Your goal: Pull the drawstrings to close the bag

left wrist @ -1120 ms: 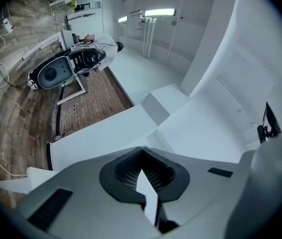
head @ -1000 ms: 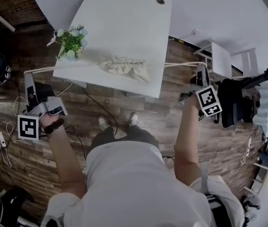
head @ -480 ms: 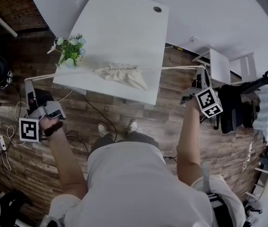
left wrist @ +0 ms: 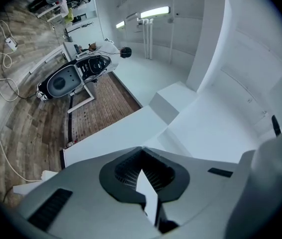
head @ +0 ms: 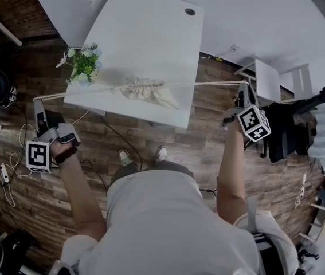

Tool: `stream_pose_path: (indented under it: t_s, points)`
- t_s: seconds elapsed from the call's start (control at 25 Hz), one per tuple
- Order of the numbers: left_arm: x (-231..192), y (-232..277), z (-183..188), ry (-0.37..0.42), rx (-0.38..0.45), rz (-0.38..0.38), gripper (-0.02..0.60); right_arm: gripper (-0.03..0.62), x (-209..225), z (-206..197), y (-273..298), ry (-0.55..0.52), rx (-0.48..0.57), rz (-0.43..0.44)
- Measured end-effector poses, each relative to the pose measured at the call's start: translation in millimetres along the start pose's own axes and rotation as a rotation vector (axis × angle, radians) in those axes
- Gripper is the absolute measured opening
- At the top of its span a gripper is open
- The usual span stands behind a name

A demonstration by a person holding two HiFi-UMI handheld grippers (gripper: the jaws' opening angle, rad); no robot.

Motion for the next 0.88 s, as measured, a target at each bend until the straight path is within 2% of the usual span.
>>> stream_pose_path:
  t_s: [0.16, 0.32, 0.72, 0.88]
  points:
    - [-6, -3, -1, -0.006, -0.001, 0.025, 0.012, 0.038, 14, 1, -4, 0.018, -0.004, -0.022]
    - [-7, -5, 0, 0.04, -0.004, 0.021, 0.014, 0.038, 16, 11, -4, 0.006, 0.007, -0.011]
    - [-18, -10, -5, 0.015, -0.03, 0.048, 0.014, 0.04, 23, 8, -9, 0.013, -0.02, -0.007]
    - [-19, -14, -5, 0.031, -0.039, 0.054, 0.014, 0.04, 24, 6, -7, 0.007, -0.029, 0.0]
Point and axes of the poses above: the fingertips, and each gripper's own axes: y forward along the fingers, x to its right, z out of its top, the point moved 3 cm from there along -y, backward along the fingers, and after that the axes turned 13 degrees about y, right-handed, at the moved point
